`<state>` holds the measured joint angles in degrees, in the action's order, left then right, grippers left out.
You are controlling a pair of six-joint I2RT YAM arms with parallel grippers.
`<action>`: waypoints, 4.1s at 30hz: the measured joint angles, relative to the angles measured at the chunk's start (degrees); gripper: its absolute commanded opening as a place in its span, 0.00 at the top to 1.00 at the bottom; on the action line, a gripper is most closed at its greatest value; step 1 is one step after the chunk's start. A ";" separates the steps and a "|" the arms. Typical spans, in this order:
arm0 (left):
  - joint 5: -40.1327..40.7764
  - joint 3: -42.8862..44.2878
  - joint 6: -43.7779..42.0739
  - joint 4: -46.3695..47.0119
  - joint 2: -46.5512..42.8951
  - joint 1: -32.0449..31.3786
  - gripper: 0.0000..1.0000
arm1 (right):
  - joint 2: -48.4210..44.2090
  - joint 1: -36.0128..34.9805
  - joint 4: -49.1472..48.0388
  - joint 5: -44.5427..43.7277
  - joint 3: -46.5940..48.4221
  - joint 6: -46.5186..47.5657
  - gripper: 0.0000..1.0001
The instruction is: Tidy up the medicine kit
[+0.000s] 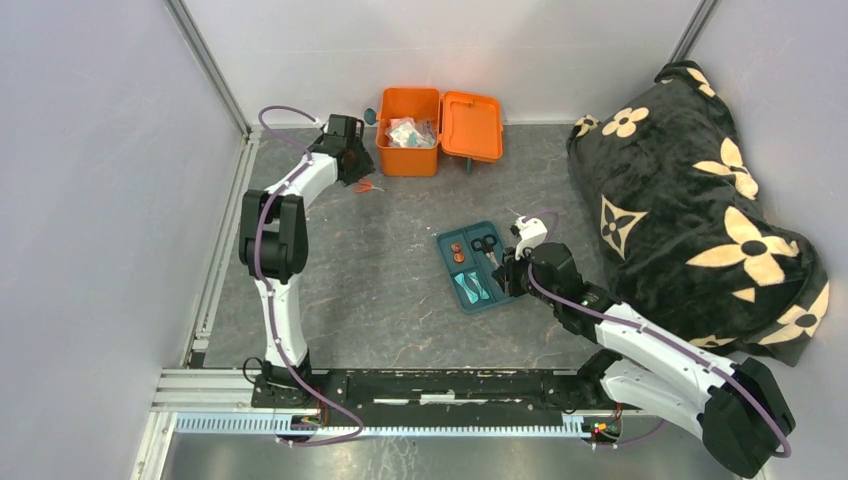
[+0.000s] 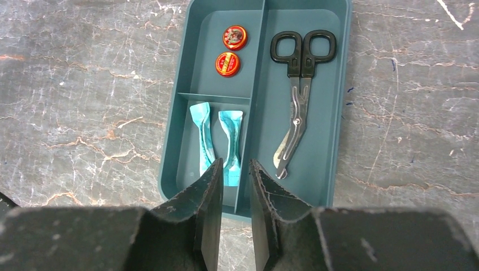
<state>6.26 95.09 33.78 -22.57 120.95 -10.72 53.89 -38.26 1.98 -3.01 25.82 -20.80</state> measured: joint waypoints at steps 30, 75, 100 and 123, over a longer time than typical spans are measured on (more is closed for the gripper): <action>-3.32 5.70 -2.82 3.74 9.18 0.00 0.48 | -4.44 0.00 6.32 -1.73 -0.48 1.60 0.73; 1.38 -38.62 2.69 11.63 -20.90 -24.63 0.52 | -5.29 0.00 5.88 -0.68 -2.19 1.62 0.72; 6.86 -32.39 3.58 -2.14 -44.15 -26.53 0.33 | 3.87 -0.83 6.40 1.51 7.17 0.42 0.65; 8.35 -50.51 3.65 -10.16 -67.23 -8.66 0.16 | 52.00 -19.04 16.28 0.04 47.19 0.68 0.66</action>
<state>14.61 44.58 37.43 -32.73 53.71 -19.38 105.89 -57.30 18.26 -2.96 73.01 -20.12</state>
